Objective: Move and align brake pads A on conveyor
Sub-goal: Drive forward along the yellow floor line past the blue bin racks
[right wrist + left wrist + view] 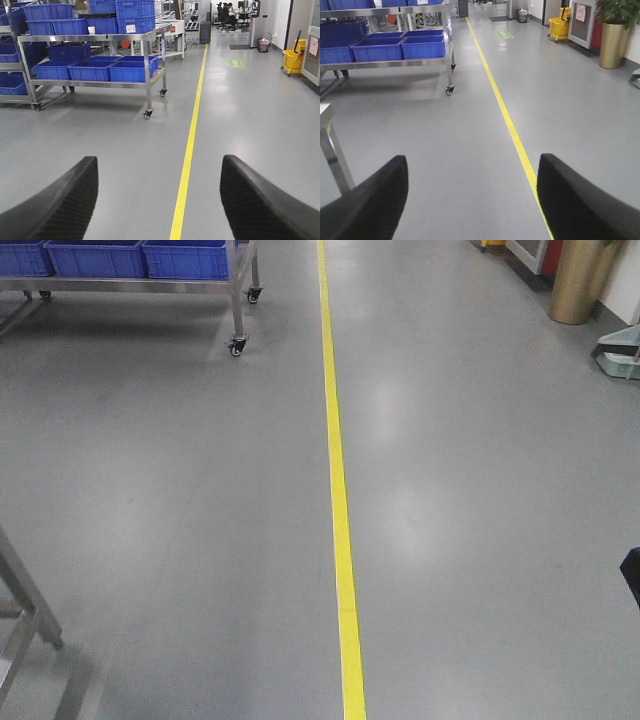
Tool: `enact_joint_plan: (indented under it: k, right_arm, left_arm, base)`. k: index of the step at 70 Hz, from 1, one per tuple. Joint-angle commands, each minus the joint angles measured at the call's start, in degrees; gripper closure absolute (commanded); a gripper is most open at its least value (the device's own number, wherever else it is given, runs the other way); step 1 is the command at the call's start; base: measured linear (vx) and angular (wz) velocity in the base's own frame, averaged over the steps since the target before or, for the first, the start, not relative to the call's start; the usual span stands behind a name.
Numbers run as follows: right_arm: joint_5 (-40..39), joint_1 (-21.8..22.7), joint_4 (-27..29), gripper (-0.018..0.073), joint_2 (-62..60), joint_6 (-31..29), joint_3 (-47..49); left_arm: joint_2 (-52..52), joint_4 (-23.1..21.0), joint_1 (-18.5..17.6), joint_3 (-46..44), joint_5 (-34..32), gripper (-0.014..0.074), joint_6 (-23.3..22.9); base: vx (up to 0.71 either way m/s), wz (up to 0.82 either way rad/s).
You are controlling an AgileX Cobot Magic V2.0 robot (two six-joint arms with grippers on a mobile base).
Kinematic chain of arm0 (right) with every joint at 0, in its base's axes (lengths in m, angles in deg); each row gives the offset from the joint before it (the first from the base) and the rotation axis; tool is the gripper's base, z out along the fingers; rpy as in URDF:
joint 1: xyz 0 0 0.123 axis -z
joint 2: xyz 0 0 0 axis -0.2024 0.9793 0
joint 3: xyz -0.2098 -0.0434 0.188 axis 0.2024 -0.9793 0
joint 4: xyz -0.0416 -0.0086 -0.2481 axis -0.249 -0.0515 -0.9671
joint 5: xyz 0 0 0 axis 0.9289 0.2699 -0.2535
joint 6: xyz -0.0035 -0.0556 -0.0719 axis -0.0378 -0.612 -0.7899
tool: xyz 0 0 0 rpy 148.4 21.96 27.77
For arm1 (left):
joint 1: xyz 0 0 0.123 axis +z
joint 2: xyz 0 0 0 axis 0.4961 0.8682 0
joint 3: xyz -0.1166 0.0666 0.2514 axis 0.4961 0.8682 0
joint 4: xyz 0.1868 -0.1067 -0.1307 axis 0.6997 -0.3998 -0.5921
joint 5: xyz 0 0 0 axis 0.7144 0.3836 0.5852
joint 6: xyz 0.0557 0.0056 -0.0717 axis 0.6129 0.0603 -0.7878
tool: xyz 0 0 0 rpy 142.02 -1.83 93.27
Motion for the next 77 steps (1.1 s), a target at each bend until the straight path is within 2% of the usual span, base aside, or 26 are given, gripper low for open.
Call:
enact_joint_plan:
  k: [1, 41, 77]
  right_arm:
    - [-4.34, -0.04, -0.27, 0.0072, 0.34, 0.03, 1.55]
    - [-4.34, -0.04, -0.27, 0.0072, 0.34, 0.03, 1.55]
    - [-4.34, -0.04, -0.27, 0.0072, 0.34, 0.03, 1.55]
  left_arm:
    - [0.99, -0.2, -0.41, -1.61, -4.01, 0.0073, -0.2]
    - [0.99, -0.2, -0.41, -1.61, -4.01, 0.0073, -0.2]
    - [0.99, -0.2, -0.41, -1.61, -3.99, 0.0073, -0.2]
  base:
    - [0.61, 0.05]
    - [0.58, 0.01]
    - [0.46, 0.1]
